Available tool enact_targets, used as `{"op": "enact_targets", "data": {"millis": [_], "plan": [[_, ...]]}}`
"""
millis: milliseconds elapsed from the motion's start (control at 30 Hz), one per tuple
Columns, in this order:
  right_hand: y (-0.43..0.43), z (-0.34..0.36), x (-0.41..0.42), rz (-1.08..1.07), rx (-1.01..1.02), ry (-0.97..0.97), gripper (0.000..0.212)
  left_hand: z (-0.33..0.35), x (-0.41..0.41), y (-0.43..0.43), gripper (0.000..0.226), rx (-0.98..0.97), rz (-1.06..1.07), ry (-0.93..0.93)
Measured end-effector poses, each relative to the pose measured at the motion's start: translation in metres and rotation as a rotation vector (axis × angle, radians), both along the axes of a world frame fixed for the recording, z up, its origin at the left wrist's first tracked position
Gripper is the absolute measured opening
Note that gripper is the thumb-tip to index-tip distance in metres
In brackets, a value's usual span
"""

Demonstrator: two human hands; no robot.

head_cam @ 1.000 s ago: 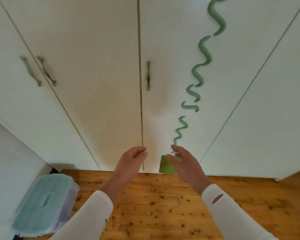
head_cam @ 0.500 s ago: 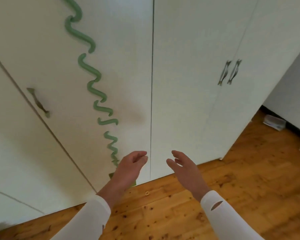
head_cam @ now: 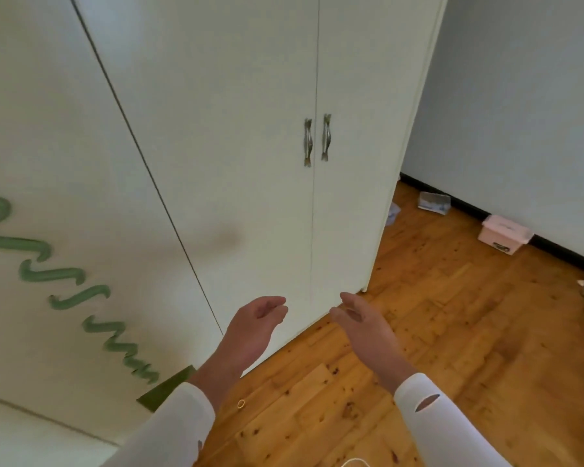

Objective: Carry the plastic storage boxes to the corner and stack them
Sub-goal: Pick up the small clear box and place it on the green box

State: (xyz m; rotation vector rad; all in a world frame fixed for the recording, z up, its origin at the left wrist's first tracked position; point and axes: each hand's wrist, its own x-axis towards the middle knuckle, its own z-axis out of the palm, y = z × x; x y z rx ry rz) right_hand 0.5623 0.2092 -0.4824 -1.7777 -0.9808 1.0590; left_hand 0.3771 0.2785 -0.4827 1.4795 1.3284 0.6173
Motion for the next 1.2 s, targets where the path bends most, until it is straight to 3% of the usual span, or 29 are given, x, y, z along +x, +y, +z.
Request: {"op": "enact_targets", "data": {"millis": [233, 500, 733, 800, 933, 1200], "plan": [[-0.004, -0.012, 0.063, -0.173, -0.045, 0.020, 0.053, -0.008, 0.077, 0.025, 0.013, -0.026, -0.182, 0.020], [0.047, -0.009, 0.146, -0.355, -0.080, -0.040, 0.055, -0.014, 0.183, 0.108, 0.009, -0.014, -0.388, 0.025], [0.105, -0.001, 0.206, -0.497, -0.049, -0.060, 0.053, -0.012, 0.264, 0.187, 0.010, 0.015, -0.510, 0.023], [0.114, -0.001, 0.223, -0.546, -0.058, -0.059, 0.054, -0.014, 0.287, 0.204, 0.019, 0.028, -0.550, 0.021], [0.118, -0.002, 0.253, -0.601, -0.055, -0.061, 0.054, -0.012, 0.330, 0.219, 0.027, 0.023, -0.631, 0.018], [0.121, -0.009, 0.343, -0.684, -0.051, -0.023, 0.054, -0.020, 0.434, 0.236, 0.021, 0.001, -0.757, 0.016]]}}
